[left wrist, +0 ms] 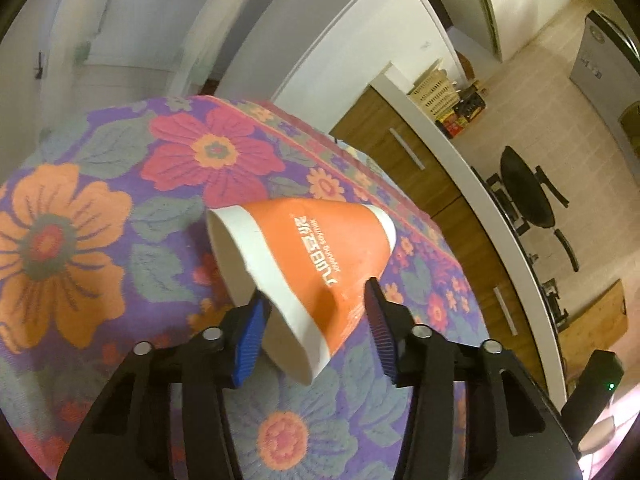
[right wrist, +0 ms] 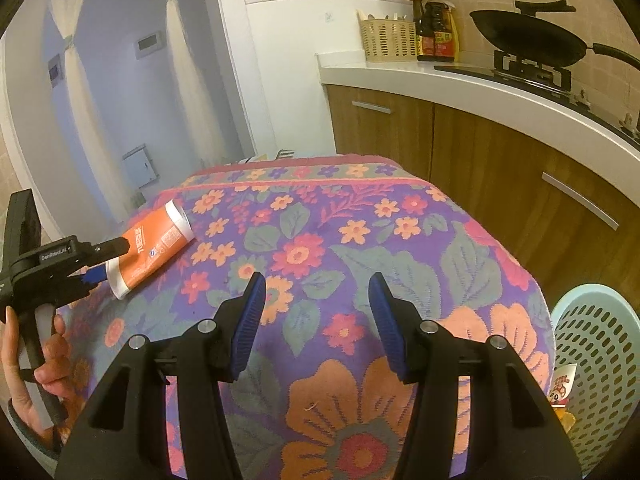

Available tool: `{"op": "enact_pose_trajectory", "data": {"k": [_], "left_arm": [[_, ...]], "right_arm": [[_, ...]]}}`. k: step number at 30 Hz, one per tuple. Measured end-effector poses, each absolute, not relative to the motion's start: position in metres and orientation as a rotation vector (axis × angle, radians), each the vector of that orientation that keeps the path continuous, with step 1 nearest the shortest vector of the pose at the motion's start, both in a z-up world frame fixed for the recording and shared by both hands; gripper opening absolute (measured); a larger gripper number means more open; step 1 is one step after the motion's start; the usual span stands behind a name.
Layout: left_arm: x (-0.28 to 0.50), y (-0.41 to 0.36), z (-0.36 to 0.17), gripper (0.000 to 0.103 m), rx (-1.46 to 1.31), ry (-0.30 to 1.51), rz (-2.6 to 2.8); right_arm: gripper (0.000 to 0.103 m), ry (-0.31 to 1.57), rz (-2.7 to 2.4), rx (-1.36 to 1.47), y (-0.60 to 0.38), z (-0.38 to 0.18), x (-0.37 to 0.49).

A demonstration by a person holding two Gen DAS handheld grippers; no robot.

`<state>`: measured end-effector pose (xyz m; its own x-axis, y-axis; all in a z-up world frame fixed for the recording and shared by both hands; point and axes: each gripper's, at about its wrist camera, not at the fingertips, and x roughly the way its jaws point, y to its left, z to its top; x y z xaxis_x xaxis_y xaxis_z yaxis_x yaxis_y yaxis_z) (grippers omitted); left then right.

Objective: Collect trash
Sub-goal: 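Return to the table and grasp the orange paper cup with the left tool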

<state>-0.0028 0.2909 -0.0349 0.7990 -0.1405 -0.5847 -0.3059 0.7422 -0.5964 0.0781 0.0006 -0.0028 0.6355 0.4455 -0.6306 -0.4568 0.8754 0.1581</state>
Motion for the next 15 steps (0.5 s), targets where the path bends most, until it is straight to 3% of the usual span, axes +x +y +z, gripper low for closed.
{"op": "enact_pose_trajectory", "data": {"k": [4, 8, 15], "left_arm": [[0.003, 0.286, -0.039, 0.021, -0.738, 0.671, 0.078], [0.004, 0.280, -0.039, 0.009, -0.720, 0.671, 0.063], [0.001, 0.264, -0.027, 0.001, -0.652, 0.633, 0.032]], "right_arm": [[0.050, 0.712, 0.513, -0.025, 0.002, -0.003, 0.077], [0.050, 0.706, 0.512, -0.032, 0.003, -0.003, 0.076], [0.050, 0.694, 0.510, -0.047, 0.004, -0.002, 0.073]]}}
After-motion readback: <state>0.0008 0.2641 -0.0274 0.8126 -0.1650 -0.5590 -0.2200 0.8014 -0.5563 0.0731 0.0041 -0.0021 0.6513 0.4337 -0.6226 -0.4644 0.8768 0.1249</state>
